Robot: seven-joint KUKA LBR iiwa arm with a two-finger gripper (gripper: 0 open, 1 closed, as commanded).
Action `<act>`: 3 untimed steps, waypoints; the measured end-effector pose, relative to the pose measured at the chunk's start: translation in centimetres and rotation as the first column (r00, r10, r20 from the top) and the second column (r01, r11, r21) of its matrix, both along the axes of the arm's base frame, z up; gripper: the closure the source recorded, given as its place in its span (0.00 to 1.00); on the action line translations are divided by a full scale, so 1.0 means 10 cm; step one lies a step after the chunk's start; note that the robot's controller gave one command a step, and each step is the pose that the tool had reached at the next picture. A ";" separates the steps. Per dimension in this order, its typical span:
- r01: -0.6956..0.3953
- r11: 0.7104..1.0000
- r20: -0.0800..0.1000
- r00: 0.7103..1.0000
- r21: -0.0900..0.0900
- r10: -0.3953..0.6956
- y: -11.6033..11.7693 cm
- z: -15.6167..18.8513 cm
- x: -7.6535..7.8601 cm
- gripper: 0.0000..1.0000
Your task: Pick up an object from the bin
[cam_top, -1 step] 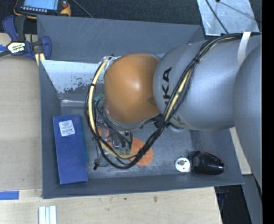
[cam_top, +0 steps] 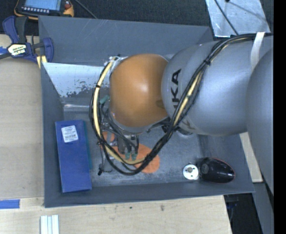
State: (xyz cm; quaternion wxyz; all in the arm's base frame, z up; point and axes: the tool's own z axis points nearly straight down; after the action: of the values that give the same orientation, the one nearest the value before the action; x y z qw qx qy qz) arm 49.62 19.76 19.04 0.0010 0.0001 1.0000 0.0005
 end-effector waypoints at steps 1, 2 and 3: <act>0.000 1.000 0.000 1.000 0.000 0.000 -0.01 0.00 0.00 0.00; -0.071 0.997 -0.001 0.997 -0.004 0.071 -0.33 -0.03 0.20 0.00; -0.040 0.999 -0.002 0.999 -0.002 0.040 -0.48 -0.17 0.23 1.00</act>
Offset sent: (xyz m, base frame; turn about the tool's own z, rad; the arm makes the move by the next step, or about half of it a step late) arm 0.0354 -0.0075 -0.0006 -0.1968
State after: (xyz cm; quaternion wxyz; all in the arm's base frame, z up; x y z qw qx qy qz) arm 51.89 14.94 17.34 -0.0001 -0.0197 0.9998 -0.0004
